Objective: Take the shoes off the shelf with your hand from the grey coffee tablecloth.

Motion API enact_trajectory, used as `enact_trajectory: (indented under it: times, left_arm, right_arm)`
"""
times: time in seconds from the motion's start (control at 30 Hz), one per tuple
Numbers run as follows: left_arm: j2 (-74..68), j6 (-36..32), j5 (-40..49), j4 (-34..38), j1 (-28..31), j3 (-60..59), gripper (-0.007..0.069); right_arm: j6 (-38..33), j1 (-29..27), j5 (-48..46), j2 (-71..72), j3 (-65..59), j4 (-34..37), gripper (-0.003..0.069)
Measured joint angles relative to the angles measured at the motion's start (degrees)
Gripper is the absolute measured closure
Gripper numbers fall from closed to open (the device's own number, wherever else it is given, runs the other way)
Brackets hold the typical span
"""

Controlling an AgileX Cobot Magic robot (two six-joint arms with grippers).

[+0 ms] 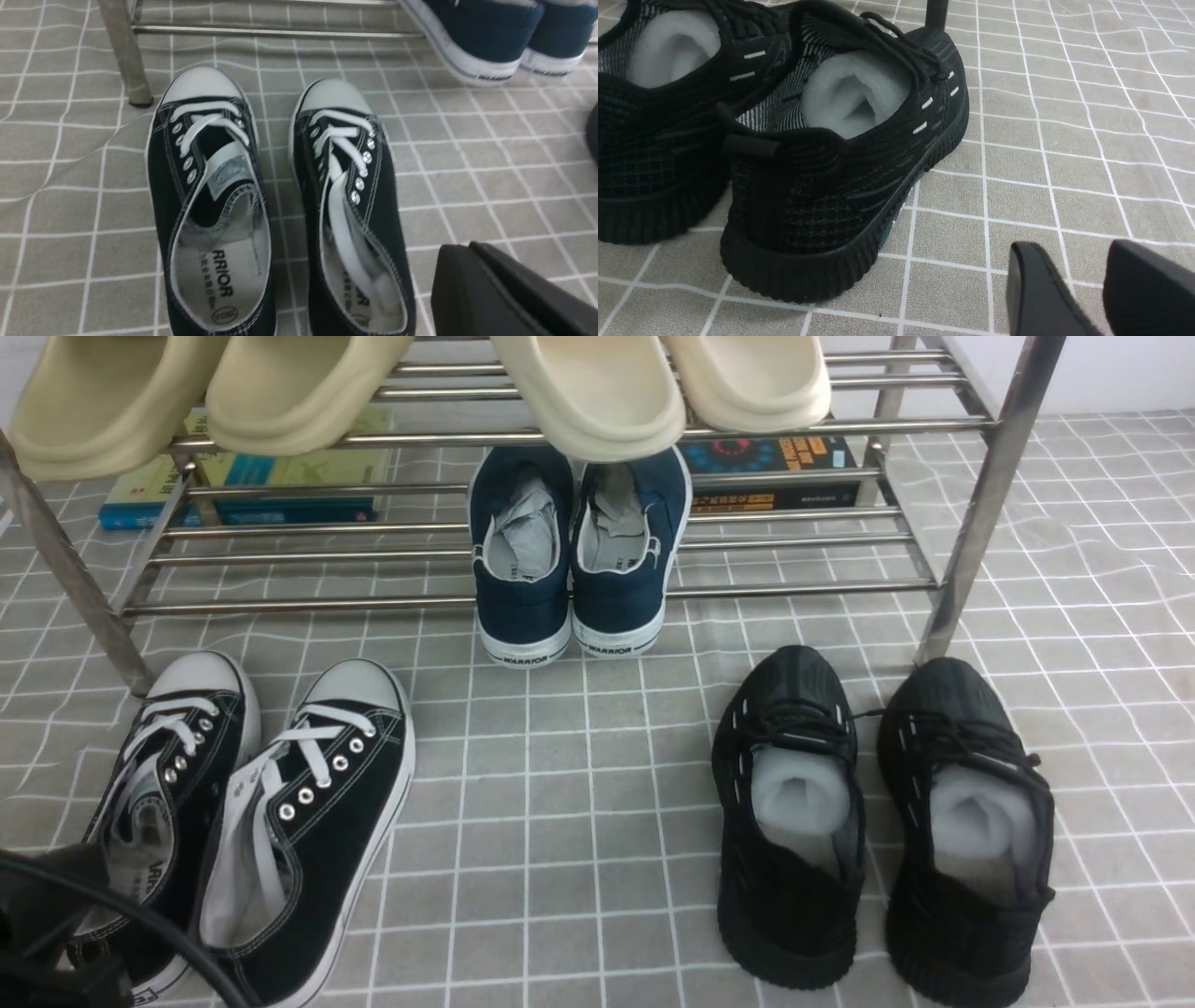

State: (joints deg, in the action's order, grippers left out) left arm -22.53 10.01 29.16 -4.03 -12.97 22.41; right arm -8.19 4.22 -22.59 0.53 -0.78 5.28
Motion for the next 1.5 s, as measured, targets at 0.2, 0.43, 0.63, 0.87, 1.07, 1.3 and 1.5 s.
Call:
enact_trajectory:
  times: [0.2, 0.43, 0.63, 0.87, 1.07, 1.3, 1.5]
  left_arm:
    - [0.0, 0.0, -0.7, -0.4, 0.0, -0.9, 0.0615]
    - [8.9, 0.0, -3.8, 0.0, 2.5, -9.7, 0.0609]
    - [20.1, 0.0, -4.1, -1.0, 10.1, -18.7, 0.0603]
    - [23.2, 0.0, -7.2, -2.8, 11.2, -23.6, 0.0597]
    - [23.2, 0.0, -7.2, -3.4, 11.2, -23.7, 0.0592]
    - [23.2, 0.0, -7.2, -3.4, 11.2, -23.7, 0.0591]
    - [23.2, 0.0, -7.2, -3.4, 11.2, -23.7, 0.0585]
  right_arm:
    - [0.0, 0.0, 0.0, 0.0, 0.0, 0.0, 0.0420]
    - [0.0, 0.0, 0.0, 0.0, 0.0, 0.0, 0.0420]
    - [0.0, 0.0, 0.0, 0.0, 0.0, 0.0, 0.0420]
    - [0.0, 0.0, 0.0, 0.0, 0.0, 0.0, 0.0420]
    - [0.0, 0.0, 0.0, 0.0, 0.0, 0.0, 0.0420]
    - [0.0, 0.0, 0.0, 0.0, 0.0, 0.0, 0.0420]
    - [0.0, 0.0, 0.0, 0.0, 0.0, 0.0, 0.0420]
